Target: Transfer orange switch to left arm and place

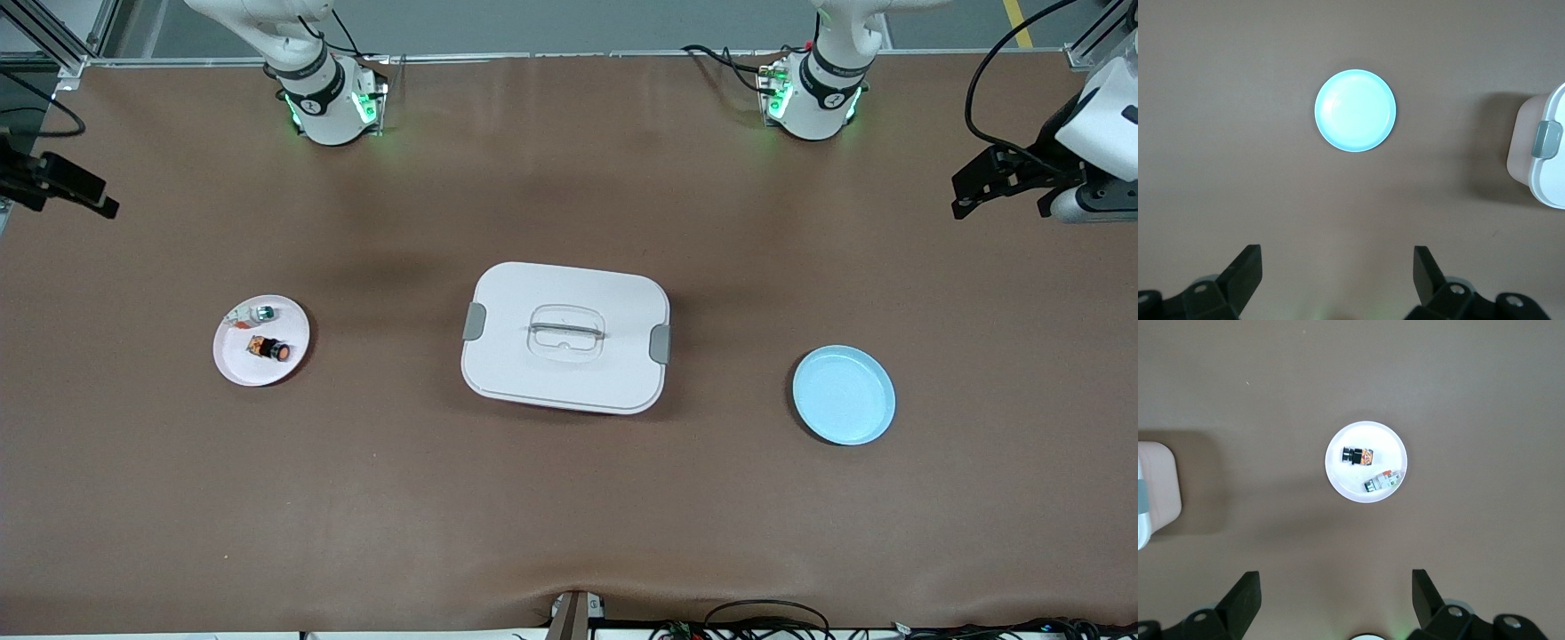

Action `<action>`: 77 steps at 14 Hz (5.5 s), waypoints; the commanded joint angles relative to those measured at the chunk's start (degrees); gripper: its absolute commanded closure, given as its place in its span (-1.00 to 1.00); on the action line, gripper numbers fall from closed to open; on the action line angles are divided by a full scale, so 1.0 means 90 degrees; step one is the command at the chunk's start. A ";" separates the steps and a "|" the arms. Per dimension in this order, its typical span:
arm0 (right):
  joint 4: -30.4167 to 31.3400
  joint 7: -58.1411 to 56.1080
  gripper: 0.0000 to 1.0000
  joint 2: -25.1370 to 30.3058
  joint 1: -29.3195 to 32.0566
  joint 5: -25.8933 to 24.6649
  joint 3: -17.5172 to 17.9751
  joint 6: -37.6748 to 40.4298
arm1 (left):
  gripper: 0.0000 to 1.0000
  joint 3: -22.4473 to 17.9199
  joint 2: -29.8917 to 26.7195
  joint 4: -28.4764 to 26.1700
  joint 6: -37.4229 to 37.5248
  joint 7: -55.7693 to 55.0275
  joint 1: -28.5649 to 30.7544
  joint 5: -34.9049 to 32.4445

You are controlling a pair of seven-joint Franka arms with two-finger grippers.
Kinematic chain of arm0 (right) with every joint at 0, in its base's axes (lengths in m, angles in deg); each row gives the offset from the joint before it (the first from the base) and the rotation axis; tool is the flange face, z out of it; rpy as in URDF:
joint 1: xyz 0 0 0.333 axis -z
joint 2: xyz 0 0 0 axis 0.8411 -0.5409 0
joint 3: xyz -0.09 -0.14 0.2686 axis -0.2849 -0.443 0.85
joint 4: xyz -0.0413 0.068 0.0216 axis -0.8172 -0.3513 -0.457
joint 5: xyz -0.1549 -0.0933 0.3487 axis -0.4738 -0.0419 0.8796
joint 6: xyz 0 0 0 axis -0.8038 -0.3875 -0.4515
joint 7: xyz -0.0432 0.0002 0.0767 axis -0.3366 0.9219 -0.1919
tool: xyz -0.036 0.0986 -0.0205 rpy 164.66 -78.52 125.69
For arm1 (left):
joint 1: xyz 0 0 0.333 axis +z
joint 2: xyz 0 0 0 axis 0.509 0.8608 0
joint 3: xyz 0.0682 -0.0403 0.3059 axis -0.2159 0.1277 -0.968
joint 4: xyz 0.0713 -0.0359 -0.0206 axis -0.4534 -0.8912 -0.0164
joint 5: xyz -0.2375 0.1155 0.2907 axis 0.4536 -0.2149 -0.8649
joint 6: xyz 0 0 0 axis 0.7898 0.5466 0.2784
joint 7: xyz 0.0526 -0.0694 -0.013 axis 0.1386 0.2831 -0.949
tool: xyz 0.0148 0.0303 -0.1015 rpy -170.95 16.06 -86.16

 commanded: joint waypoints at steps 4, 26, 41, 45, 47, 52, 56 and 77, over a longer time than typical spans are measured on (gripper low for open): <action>-0.0214 -0.0013 -1.00 -0.1159 0.0093 -0.0056 0.0062 0.0072 | -1.00 0.0004 0.0025 0.0062 0.0100 0.0088 0.0006 0.0107; 0.2989 0.0641 -1.00 -0.2352 0.0181 0.0100 0.0082 -0.5366 | -1.00 0.0014 0.0083 0.0033 0.0100 0.0097 -0.0014 0.0097; 0.3067 0.0563 -1.00 -0.3310 0.0132 0.0246 0.0102 -0.6295 | -1.00 0.0014 0.0083 0.0042 0.0100 0.0097 -0.0014 0.0097; 0.3067 0.0563 -1.00 -0.3369 0.0112 0.0315 0.0111 -0.6296 | -1.00 0.0014 0.0054 0.0042 0.0100 0.0107 0.0006 0.0107; 0.3057 0.0563 -1.00 -0.3379 0.0112 0.0315 0.0111 -0.6305 | -1.00 0.0014 0.0044 0.0052 0.0100 0.0107 0.0006 0.0107; 0.3038 0.0553 -0.74 -0.3379 0.0122 0.0315 0.0111 -0.6286 | -1.00 0.0014 0.0035 0.0052 0.0100 0.0107 0.0006 0.0107; 0.3028 0.0553 1.00 -0.3379 0.0122 0.0315 0.0111 -0.6276 | -1.00 0.0014 0.0025 0.0052 0.0100 0.0107 0.0006 0.0107; 0.2033 0.4650 1.00 -0.1309 -0.1438 0.3068 0.0131 -0.2380 | -1.00 0.0023 -0.0005 0.0111 0.0100 0.0117 0.0006 0.0165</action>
